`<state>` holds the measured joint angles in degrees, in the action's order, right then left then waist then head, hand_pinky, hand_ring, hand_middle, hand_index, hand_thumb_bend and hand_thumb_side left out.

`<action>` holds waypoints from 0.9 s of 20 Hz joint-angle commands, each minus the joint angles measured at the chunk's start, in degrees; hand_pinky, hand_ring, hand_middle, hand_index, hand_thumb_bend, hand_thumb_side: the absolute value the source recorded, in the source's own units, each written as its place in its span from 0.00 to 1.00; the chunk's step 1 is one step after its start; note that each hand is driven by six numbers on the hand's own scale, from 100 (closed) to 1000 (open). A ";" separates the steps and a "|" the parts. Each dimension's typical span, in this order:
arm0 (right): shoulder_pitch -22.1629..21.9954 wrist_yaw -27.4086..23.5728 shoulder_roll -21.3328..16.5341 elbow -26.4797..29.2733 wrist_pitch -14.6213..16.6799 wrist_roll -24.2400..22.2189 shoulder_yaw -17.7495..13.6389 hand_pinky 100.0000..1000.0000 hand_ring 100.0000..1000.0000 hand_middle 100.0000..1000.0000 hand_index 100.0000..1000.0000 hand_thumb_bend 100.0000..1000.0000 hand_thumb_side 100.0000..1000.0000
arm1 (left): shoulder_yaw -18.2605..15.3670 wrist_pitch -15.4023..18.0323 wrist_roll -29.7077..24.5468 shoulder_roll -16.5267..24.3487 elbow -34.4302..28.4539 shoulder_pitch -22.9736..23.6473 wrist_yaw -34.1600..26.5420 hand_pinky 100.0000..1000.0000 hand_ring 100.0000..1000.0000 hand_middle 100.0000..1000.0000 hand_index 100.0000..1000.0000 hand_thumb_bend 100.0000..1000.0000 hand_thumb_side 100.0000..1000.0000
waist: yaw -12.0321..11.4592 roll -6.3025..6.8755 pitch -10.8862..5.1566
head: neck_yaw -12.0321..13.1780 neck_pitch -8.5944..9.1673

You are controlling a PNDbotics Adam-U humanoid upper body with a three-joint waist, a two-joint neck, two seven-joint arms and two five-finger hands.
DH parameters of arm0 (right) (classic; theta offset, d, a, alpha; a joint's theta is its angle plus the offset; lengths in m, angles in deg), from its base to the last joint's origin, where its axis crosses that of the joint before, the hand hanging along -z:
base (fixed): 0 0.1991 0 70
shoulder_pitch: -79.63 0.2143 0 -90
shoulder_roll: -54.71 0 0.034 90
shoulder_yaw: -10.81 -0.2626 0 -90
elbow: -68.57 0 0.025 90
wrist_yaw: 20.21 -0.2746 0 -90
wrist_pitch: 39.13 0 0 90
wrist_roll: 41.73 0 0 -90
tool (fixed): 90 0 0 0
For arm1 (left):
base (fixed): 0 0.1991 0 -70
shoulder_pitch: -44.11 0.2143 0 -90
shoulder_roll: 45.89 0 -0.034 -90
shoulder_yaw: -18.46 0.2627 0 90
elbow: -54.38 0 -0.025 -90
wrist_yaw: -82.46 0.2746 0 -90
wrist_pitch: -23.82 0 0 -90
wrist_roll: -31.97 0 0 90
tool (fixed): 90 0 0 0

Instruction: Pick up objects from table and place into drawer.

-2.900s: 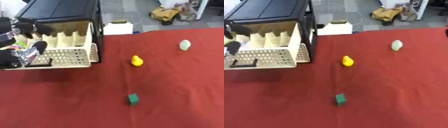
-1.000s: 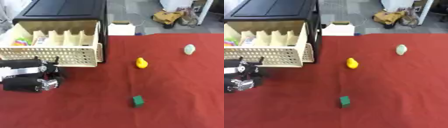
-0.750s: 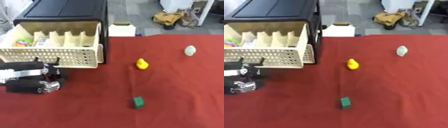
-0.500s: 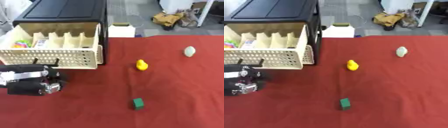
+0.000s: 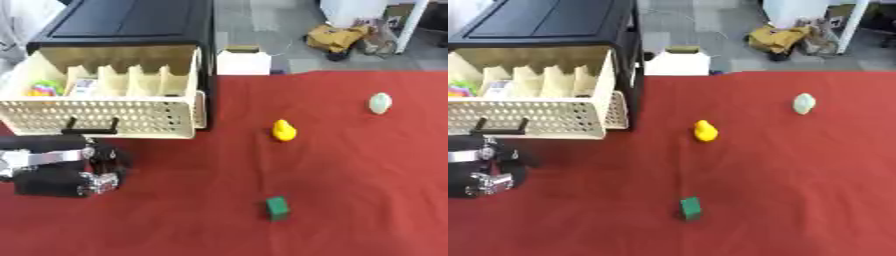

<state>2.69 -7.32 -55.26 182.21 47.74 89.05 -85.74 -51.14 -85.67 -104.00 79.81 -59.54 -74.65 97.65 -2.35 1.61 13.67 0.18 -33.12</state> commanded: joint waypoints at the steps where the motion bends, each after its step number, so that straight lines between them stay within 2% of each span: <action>1: 0.44 -0.50 -0.95 0.95 -0.08 0.09 -0.83 0.71 0.73 0.63 0.78 0.00 0.58 | -1.69 -0.23 0.19 2.09 -0.66 -0.36 1.86 0.48 0.64 0.60 0.91 0.00 1.00 | 0.07 -0.08 -0.67 | 0.13 0.82; 12: 1.02 -0.83 -0.66 0.95 -1.06 -0.64 -0.70 0.72 0.73 0.62 0.78 0.00 0.57 | -3.62 1.03 1.97 2.48 -0.66 -1.23 6.19 0.45 0.60 0.57 0.88 0.00 1.00 | -0.15 -0.12 -0.36 | 0.11 1.35; 18: 1.06 -1.08 -0.56 0.95 -0.96 -0.77 -0.74 0.72 0.73 0.62 0.78 0.00 0.57 | -3.25 0.05 1.01 2.41 -0.66 -1.57 7.64 0.43 0.59 0.56 0.88 0.00 1.00 | 0.08 -0.24 -0.12 | 0.33 1.67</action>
<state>3.22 -8.17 -54.73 182.21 46.76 88.33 -85.88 -53.54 -85.09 -102.59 80.04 -59.54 -75.27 104.82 -2.32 1.47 14.28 0.38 -32.10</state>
